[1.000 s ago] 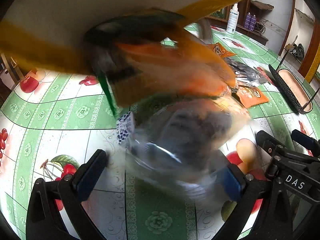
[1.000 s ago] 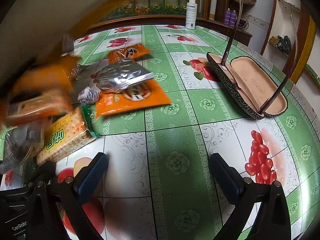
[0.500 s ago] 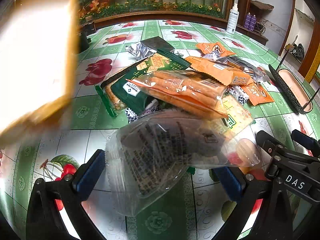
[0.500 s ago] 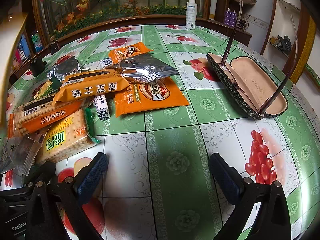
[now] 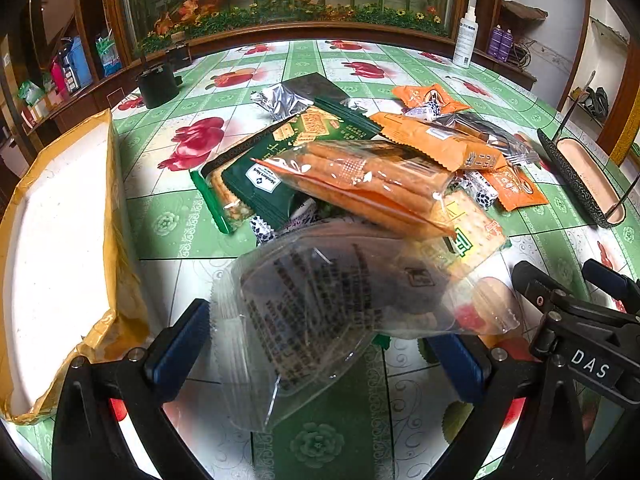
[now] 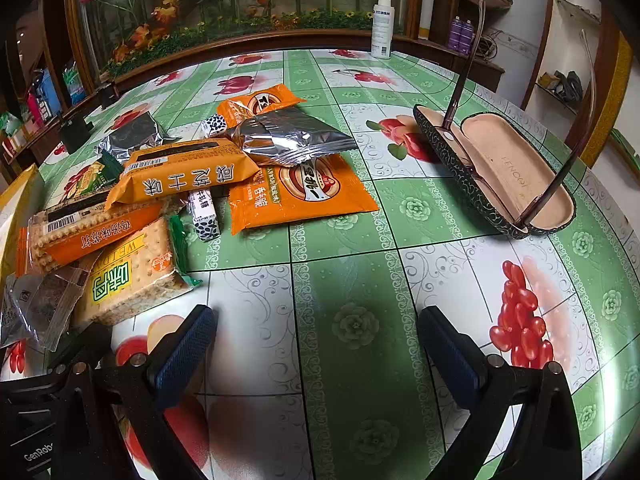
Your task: Organize snacks
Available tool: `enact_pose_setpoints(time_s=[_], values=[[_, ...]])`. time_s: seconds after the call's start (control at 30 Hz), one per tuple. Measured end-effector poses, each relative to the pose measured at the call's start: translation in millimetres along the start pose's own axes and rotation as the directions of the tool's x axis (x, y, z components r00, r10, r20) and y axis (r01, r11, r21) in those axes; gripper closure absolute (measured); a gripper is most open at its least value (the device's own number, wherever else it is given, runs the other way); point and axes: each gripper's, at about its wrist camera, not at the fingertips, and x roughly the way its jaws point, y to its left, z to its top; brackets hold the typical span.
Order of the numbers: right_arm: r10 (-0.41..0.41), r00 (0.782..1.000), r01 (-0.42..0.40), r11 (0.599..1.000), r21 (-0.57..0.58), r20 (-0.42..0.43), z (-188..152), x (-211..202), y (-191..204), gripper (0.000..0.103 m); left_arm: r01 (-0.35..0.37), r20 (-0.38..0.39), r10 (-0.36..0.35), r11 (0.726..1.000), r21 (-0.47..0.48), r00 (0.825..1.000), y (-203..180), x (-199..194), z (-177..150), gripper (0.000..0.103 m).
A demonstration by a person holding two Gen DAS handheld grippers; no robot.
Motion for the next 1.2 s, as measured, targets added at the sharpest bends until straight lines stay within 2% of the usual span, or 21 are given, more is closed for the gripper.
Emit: enact_pose_setpoints(time_s=[0.4, 0.53, 0.7, 0.77, 0.83, 0.9, 1.03, 1.1, 1.13, 1.2], values=[[0.014, 1.0, -0.014, 1.0, -0.006, 0.0, 1.1, 0.7, -1.9, 0.001, 0.008, -0.007, -0.008, 1.0, 0.014, 1.0, 2.6, -2.5, -0.1, 0.0], [0.103, 0.995, -0.103, 0.993, -0.06, -0.006, 1.8, -2.1, -6.6, 0.001, 0.079, -0.056, -0.074, 0.994, 0.077, 0.996, 9.2, -11.7, -5.2, 0.0], [0.258, 0.966, -0.258, 0.966, -0.004, -0.026, -0.5, -9.6, -30.2, 0.001, 0.178, 0.072, -0.187, 0.977, 0.118, 0.98, 17.3, -37.0, -11.5, 0.001], [0.299, 0.954, -0.299, 0.954, 0.009, -0.033, -1.7, -12.0, -35.5, 0.001, 0.142, 0.104, -0.155, 0.982, 0.127, 0.982, 18.8, -39.9, -2.0, 0.001], [0.34, 0.94, -0.339, 0.941, 0.02, -0.029, -6.2, -16.0, -40.1, 0.001, 0.154, 0.034, -0.16, 0.978, 0.14, 0.986, 20.4, -31.3, 14.0, 0.001], [0.361, 0.932, -0.36, 0.933, 0.015, -0.03, -10.3, -19.6, -42.2, 0.001, 0.16, 0.016, -0.165, 0.975, 0.156, 0.986, 16.0, -21.7, 21.9, 0.001], [0.39, 0.921, -0.39, 0.921, 0.022, -0.017, -15.6, -28.0, -53.5, 0.0, 0.253, -0.05, -0.248, 0.949, 0.187, 0.967, -7.6, -22.8, 14.3, 0.009], [0.408, 0.913, -0.408, 0.913, 0.024, 0.0, -17.0, -34.1, -62.7, 0.0, 0.373, -0.079, -0.365, 0.904, 0.209, 0.928, -18.3, -40.1, 6.3, 0.011], [0.411, 0.912, -0.411, 0.912, 0.024, 0.005, -16.9, -36.0, -66.7, 0.0, 0.389, -0.071, -0.383, 0.896, 0.213, 0.921, -20.4, -47.2, 4.0, 0.012], [0.407, 0.913, -0.407, 0.913, 0.015, 0.029, -17.3, -40.7, -73.0, 0.0, 0.352, -0.047, -0.351, 0.904, 0.244, 0.935, -25.7, -57.2, 0.7, 0.014]])
